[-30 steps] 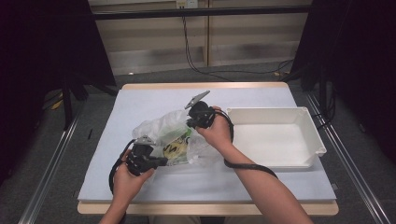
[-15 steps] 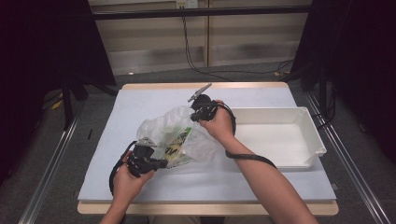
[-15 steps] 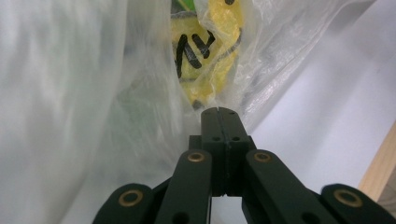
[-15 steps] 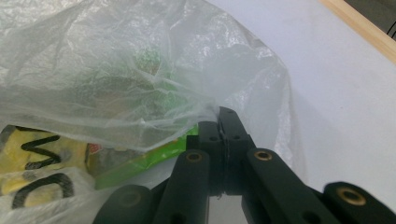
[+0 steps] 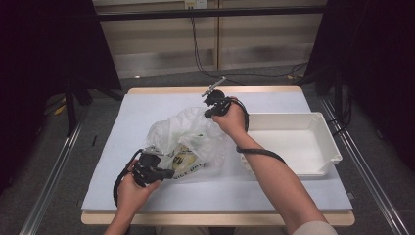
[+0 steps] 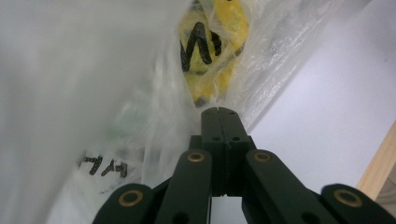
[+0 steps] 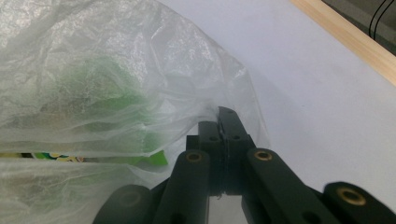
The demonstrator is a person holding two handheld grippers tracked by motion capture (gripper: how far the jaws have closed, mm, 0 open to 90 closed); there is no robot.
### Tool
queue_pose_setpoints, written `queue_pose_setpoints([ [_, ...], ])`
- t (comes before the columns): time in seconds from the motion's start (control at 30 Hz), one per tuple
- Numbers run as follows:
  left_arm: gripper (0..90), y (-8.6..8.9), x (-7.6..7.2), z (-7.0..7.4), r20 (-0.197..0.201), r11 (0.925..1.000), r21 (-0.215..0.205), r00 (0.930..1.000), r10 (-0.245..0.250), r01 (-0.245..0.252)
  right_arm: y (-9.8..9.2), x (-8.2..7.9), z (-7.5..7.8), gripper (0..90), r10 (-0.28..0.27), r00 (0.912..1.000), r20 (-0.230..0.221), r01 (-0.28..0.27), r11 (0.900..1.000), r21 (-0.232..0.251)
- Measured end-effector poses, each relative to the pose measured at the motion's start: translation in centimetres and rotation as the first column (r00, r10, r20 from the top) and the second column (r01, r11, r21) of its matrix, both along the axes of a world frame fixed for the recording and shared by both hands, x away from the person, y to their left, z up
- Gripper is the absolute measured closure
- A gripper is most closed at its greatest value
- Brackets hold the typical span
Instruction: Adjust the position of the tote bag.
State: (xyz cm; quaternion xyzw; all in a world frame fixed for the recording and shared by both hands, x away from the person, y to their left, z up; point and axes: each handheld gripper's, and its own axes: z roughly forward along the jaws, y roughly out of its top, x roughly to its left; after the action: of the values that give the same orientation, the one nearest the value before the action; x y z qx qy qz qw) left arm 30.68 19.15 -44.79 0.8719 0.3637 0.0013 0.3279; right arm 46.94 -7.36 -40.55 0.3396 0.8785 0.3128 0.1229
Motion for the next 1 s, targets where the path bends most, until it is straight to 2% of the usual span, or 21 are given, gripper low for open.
queue_pose_setpoints([
  [0.07,90.0,0.1,0.0,0.0,0.000,1.0000,0.000,1.0000,0.002,-0.002,-0.2,0.3,-0.1,89.4,-0.008,0.9999,-0.005,0.008,1.000,-0.001],
  [0.1,90.0,0.3,0.1,0.0,0.001,0.9997,0.018,0.9999,-0.015,0.015,-0.3,0.5,-0.2,89.4,-0.015,0.9999,-0.002,0.015,1.000,-0.001],
  [0.13,90.0,0.3,0.1,-0.1,-0.001,1.0000,0.006,1.0000,0.005,-0.005,-0.4,0.6,-0.2,89.4,-0.012,0.9999,-0.003,0.012,1.000,-0.010],
  [0.2,90.0,0.3,0.1,-0.2,-0.007,0.9999,0.002,0.9999,0.010,-0.010,-0.7,0.9,-0.4,89.4,-0.011,0.9999,-0.006,0.011,1.000,-0.002],
  [0.27,90.0,0.5,0.2,-0.2,-0.010,0.9997,0.023,0.9999,-0.011,0.011,-0.8,1.1,-0.5,89.4,-0.025,0.9996,-0.011,0.025,1.000,-0.004],
  [0.4,90.0,0.5,0.2,-0.2,-0.016,0.9994,0.030,0.9998,-0.016,0.016,-1.2,1.5,-0.6,89.4,-0.041,0.9991,-0.010,0.041,0.999,0.000],
  [0.5,90.0,0.4,0.2,-0.2,-0.023,0.9998,0.018,0.9997,-0.004,0.005,-1.6,1.9,-0.5,89.4,-0.037,0.9993,-0.006,0.037,0.999,-0.010],
  [0.6,90.0,0.6,0.3,-0.2,-0.024,0.9990,0.040,0.9995,-0.021,0.022,-1.8,2.1,-0.5,89.4,-0.054,0.9986,-0.001,0.054,0.999,-0.008],
  [0.67,90.0,0.7,0.3,-0.3,-0.027,0.9996,0.029,0.9996,-0.005,0.006,-2.0,2.3,-0.5,89.4,-0.060,0.9982,0.002,0.060,0.998,-0.026],
  [0.83,90.0,0.7,0.3,-0.3,-0.027,0.9997,0.025,0.9996,0.004,-0.003,-2.6,2.7,-0.7,89.3,-0.076,0.9970,-0.007,0.076,0.997,-0.009],
  [0.93,90.0,0.8,0.4,-0.3,-0.031,0.9998,0.022,0.9995,0.002,-0.001,-2.5,2.5,-0.7,88.3,-0.061,0.9981,0.013,0.061,0.998,-0.010],
  [1.0,90.0,0.8,0.4,-0.2,-0.032,0.9999,0.008,0.9994,0.010,-0.010,-2.4,2.2,-0.6,85.3,-0.053,0.9986,0.010,0.053,0.999,0.003],
])
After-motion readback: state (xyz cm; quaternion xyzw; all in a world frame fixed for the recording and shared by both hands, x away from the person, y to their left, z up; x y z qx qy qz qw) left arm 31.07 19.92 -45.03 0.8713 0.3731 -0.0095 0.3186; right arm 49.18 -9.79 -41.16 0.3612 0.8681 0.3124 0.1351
